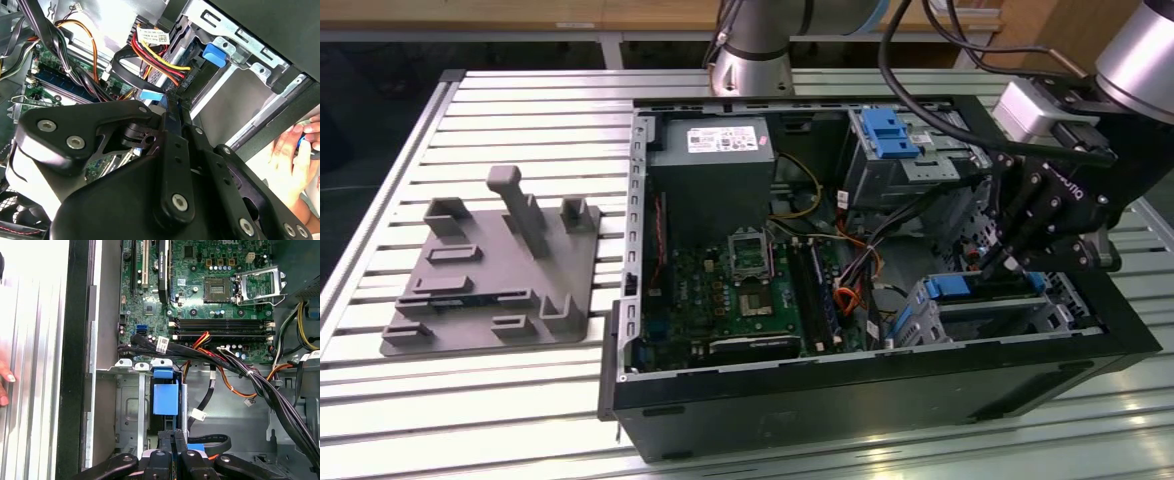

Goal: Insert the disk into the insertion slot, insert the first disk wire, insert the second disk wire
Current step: 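Insert the second disk wire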

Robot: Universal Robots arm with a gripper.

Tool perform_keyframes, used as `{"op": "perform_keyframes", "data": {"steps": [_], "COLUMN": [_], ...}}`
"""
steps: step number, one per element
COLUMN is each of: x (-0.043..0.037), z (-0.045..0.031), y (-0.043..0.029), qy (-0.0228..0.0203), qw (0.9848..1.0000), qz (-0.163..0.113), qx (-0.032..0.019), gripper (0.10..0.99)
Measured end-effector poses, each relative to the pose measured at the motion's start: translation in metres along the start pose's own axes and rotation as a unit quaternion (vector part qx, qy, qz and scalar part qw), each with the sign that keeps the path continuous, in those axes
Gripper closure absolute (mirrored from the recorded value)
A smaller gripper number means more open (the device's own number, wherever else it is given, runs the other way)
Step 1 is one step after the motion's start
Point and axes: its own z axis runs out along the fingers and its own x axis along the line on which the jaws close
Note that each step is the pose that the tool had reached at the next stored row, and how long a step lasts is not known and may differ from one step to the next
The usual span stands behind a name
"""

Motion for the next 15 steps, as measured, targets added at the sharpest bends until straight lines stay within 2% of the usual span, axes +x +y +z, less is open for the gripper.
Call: {"op": "perform_keyframes", "data": {"steps": [15], "x": [0.0], "z": [0.0025], "y": [-0.0002], "qy": [0.0], "qw": [1.0], "qz": [0.0], "qx": [0.0], "gripper": [0.941]}}
